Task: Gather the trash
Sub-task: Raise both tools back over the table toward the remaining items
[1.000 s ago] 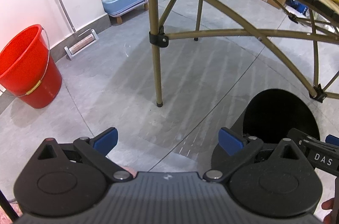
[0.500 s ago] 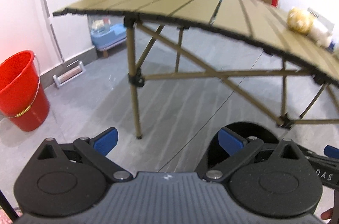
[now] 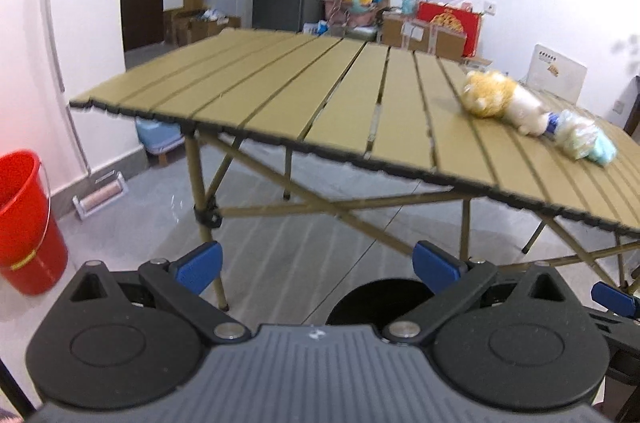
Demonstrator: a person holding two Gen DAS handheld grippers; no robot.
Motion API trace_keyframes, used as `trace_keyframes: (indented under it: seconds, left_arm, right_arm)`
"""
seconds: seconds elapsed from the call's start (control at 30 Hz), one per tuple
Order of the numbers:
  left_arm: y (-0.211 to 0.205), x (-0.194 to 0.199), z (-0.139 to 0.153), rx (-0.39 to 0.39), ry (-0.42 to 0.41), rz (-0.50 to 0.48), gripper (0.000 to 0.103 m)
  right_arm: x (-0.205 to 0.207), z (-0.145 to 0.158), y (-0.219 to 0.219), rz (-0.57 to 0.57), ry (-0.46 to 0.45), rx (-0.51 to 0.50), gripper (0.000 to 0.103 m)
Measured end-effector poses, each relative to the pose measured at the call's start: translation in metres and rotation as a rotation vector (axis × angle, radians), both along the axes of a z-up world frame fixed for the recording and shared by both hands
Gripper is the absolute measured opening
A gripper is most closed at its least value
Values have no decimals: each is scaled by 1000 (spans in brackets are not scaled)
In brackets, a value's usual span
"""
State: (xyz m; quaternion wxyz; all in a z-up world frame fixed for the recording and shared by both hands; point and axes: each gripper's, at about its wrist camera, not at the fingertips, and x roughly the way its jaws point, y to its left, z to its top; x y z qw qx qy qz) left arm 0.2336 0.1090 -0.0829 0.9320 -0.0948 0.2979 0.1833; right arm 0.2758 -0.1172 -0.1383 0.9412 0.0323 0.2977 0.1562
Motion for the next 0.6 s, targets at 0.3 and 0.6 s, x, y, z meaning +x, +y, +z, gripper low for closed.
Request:
trace_keyframes:
  seconds: [0.3,0.6]
  left_arm:
    - [-14,3,37,21,-49,-25,103]
    - [-29,16,60,25,-86,-45,103]
  right_arm:
    - [-3,38,-20,-60,-133,44,103]
    - [13,70,-50,-108,-212,54,103]
